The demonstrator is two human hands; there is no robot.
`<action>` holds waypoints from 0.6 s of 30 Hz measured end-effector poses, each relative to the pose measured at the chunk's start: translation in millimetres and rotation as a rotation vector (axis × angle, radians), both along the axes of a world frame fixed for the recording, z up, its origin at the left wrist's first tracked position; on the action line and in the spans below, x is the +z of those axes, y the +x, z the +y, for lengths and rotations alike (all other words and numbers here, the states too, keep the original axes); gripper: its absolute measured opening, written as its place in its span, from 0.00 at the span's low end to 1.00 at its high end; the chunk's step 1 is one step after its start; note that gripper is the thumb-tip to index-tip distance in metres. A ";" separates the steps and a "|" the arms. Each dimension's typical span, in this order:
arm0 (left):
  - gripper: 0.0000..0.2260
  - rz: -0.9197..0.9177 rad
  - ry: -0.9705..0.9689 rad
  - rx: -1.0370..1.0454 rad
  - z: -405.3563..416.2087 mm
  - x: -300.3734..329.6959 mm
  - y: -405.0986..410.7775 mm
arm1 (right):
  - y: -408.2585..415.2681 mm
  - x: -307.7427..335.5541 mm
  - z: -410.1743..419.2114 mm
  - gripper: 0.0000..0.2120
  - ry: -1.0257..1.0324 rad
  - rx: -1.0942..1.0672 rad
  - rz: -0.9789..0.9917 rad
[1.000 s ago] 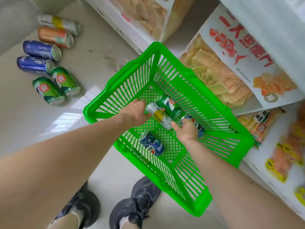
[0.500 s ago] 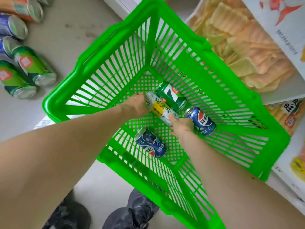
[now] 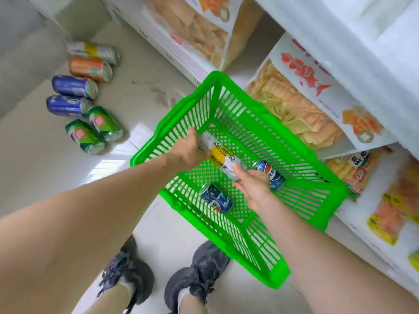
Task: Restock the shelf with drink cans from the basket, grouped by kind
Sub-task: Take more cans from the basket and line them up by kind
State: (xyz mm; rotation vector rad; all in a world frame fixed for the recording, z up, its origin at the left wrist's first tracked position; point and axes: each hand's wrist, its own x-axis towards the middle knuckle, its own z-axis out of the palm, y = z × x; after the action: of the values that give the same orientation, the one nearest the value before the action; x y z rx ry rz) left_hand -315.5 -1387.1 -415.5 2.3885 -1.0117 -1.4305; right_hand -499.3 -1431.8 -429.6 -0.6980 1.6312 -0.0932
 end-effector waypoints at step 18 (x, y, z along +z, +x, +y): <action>0.16 -0.006 -0.364 -0.003 10.7 346.4 24.9 | 12.6 315.7 36.2 0.15 -0.255 0.312 -0.238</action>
State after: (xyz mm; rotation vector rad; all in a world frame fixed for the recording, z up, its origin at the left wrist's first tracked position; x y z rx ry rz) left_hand -290.6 -1376.4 -69.1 2.1289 -1.1627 -1.1248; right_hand -486.7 -1395.5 -113.9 -1.0877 1.2795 -0.1539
